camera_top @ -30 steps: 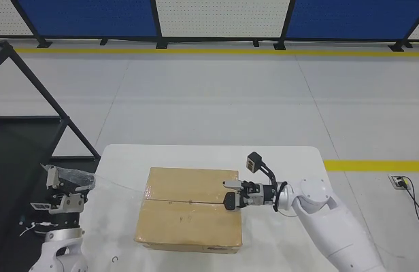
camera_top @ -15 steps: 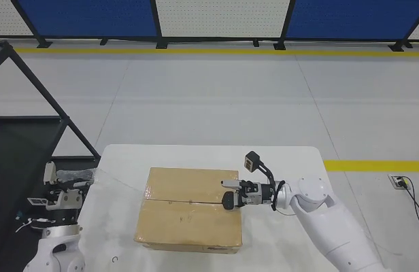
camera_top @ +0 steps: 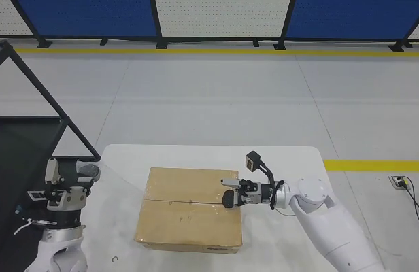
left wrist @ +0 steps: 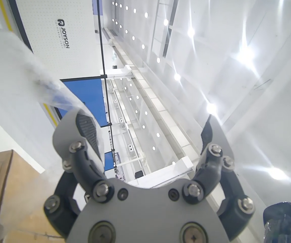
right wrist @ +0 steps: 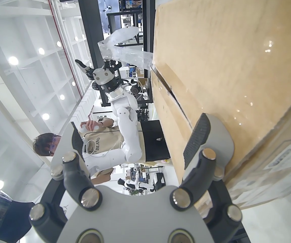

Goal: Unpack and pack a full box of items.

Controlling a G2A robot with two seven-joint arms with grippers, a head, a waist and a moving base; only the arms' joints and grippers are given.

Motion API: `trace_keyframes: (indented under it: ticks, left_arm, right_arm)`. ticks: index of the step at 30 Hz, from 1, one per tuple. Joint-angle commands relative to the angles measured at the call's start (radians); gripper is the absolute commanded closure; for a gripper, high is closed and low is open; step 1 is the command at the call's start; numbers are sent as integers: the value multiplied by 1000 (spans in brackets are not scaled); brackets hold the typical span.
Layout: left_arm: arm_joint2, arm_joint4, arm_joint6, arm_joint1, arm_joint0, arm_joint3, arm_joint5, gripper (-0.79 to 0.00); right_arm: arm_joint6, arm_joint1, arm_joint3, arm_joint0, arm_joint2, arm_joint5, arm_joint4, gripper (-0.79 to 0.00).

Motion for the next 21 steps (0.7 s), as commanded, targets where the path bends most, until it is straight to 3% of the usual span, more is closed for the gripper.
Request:
trace_keyframes:
  ticks: [1, 21]
  left_arm:
    - [9, 5, -4, -2, -1, -18, 2, -785]
    - [104, 110, -48, -21, 10, -119, -11, -785]
  right_arm:
    - [1, -1, 4, 1, -1, -2, 0, -785]
    - [-6, -3, 17, -5, 10, -13, 1, -785]
